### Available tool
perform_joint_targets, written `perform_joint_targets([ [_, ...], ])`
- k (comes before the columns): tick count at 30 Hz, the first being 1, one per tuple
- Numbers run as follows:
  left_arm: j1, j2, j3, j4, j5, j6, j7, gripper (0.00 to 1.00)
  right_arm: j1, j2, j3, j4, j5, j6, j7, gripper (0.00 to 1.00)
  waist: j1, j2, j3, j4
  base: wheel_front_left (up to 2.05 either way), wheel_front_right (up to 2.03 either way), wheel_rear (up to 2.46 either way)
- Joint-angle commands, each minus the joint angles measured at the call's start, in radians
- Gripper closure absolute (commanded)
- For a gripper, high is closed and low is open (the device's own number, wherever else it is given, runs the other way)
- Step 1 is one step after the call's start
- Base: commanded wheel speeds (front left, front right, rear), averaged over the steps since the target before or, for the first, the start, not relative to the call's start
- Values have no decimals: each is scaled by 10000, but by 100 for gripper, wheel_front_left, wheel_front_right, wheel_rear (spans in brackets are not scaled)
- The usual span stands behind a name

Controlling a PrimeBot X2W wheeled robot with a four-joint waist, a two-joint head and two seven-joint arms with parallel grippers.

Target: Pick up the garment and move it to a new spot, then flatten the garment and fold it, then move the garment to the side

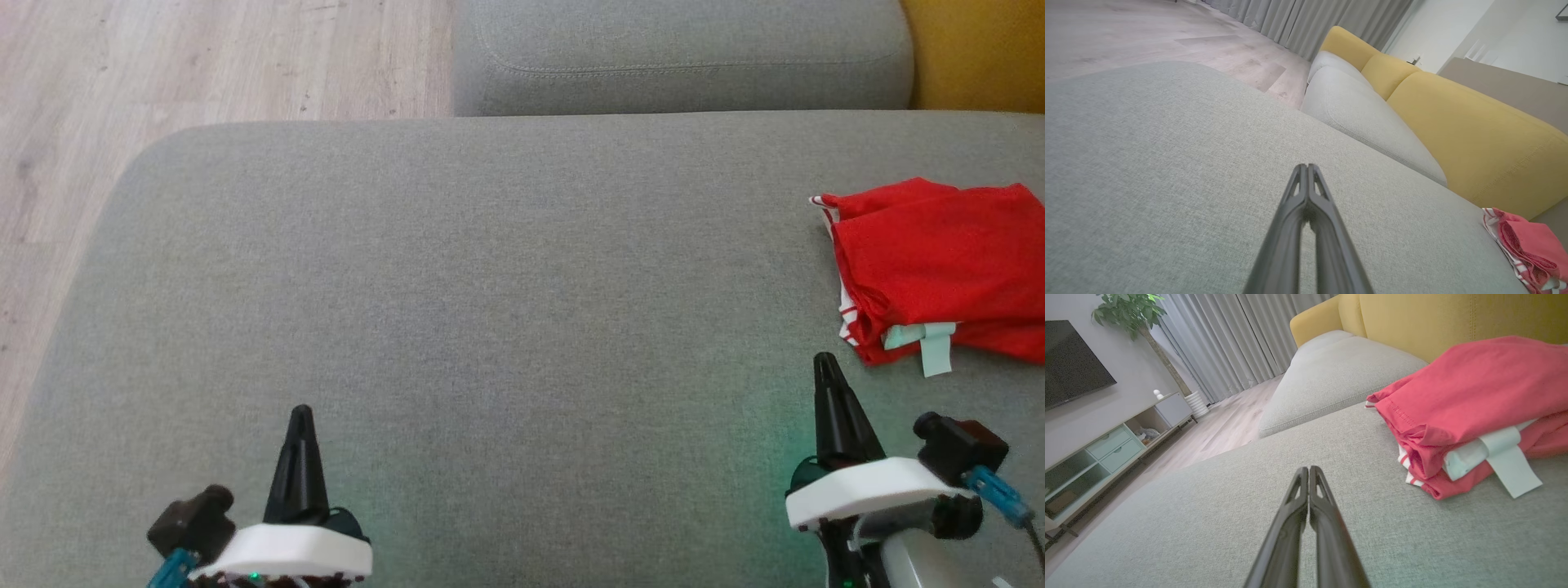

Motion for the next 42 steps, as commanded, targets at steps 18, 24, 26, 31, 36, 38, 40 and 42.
perform_joint_targets([
  [18, -553, 60, 609, -386, -1754, -197, 503, 100, -428, -103, -237, -515, 2125, 18, 489, 100, 0, 0, -38, -87, 0, 0, 0],
  [24, -588, 67, 750, -400, -2313, -240, 675, 100, -436, -115, -314, -565, 2793, 22, 652, 100, 0, 0, -51, -116, 0, 0, 0],
  [26, -599, 69, 797, -405, -2498, -254, 732, 100, -439, -118, -340, -582, 3016, 23, 706, 100, 0, 0, -55, -126, 0, 0, 0],
  [31, -628, 73, 917, -417, -2962, -290, 876, 100, -446, -126, -406, -624, 3571, 26, 844, 100, 0, 0, -66, -151, 0, 0, 0],
  [36, -657, 77, 1037, -429, -3425, -326, 1022, 100, -454, -133, -474, -666, 4124, 28, 983, 100, 0, 0, -77, -175, 0, 0, 0],
  [38, -668, 79, 1086, -433, -3610, -341, 1080, 100, -457, -135, -502, -683, 4345, 30, 1038, 100, 0, 0, -81, -185, 0, 0, 0],
  [40, -680, 80, 1134, -438, -3795, -355, 1138, 100, -460, -138, -530, -699, 4566, 31, 1094, 100, 0, 0, -86, -195, 0, 0, 0],
  [42, -691, 81, 1183, -443, -3980, -369, 1197, 100, -463, -140, -558, -716, 4787, 32, 1150, 100, 0, 0, -90, -205, 0, 0, 0],
])
